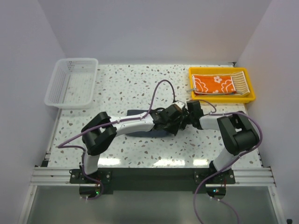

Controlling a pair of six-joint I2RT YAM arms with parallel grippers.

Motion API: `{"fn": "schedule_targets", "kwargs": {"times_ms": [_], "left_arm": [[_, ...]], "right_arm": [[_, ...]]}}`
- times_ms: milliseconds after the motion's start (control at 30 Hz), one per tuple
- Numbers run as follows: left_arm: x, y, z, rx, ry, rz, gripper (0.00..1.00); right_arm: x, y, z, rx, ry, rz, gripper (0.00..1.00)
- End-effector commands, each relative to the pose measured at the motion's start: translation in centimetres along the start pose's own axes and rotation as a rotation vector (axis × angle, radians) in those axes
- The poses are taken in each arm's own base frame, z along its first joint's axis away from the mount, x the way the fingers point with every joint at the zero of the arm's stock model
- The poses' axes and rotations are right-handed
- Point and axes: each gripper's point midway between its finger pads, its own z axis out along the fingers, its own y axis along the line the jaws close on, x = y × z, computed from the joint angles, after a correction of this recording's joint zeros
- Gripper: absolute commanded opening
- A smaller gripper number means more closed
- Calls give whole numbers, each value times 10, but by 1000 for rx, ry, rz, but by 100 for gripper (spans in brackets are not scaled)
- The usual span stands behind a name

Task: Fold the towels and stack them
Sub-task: Neatly place the folded towel into the bin

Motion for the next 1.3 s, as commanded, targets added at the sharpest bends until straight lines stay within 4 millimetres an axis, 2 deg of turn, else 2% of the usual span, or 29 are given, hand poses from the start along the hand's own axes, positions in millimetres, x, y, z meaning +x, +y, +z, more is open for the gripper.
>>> {"fn": "schedule_targets", "kwargs": {"times_ms": [0,67,100,133,167,233,300,333,367,400,433,467,500,533,567,600,633,667,700,733,767,800,867,1000,1267], "left_arm": [[-22,-13,-15,53,-68,-31,62],[-25,-12,-21,56,-82,-32,78],[-26,-11,-25,58,-88,-34,90],[-33,-9,-33,62,-107,-44,95],[-30,-3,-36,55,-103,-52,100],[-36,13,-46,40,-119,-82,100],[-39,33,-69,33,-151,-113,100],[-56,51,-90,24,-208,-146,100],[-48,68,-94,-4,-208,-155,100],[-49,82,-101,-25,-224,-160,100],[-60,106,-119,-60,-272,-178,100],[-53,123,-122,-90,-262,-187,100],[-50,153,-129,-146,-252,-223,100],[-52,166,-141,-167,-268,-222,100],[-43,181,-146,-193,-248,-233,100],[-44,208,-155,-243,-264,-273,100],[-40,220,-165,-261,-283,-271,100],[-41,231,-172,-278,-308,-282,100],[-39,254,-181,-323,-330,-317,100],[-34,265,-188,-352,-349,-321,100],[-34,282,-194,-389,-372,-347,100],[-31,289,-197,-408,-376,-354,100],[-26,301,-198,-462,-385,-360,100],[-11,313,-185,-494,-341,-378,100],[2,323,-179,-537,-299,-388,100]], "right_arm": [[-9,-5,-5,88,-29,-112,5],[-15,2,-13,105,-37,-148,0],[-20,2,-16,122,-50,-191,0],[-27,9,-22,134,-59,-207,0],[-32,12,-26,145,-68,-227,0],[-49,19,-37,192,-97,-294,0],[-65,23,-47,221,-118,-356,0],[-79,33,-56,236,-139,-372,0],[-87,37,-60,241,-145,-395,0],[-95,42,-64,244,-147,-455,0],[-112,56,-75,249,-175,-476,0],[-120,56,-76,267,-171,-488,0],[-129,61,-81,274,-170,-536,0],[-145,76,-94,274,-192,-553,0],[-154,74,-92,304,-183,-567,0],[-157,71,-97,337,-156,-601,0],[-176,93,-109,324,-205,-634,0],[-186,95,-114,354,-219,-651,0],[-198,103,-119,370,-222,-681,0],[-206,105,-123,378,-228,-688,0],[-212,104,-119,389,-214,-704,0],[-220,117,-131,385,-238,-714,0],[-231,124,-139,401,-249,-748,0],[-254,139,-165,444,-304,-786,0],[-286,148,-182,416,-382,-827,0]]}}
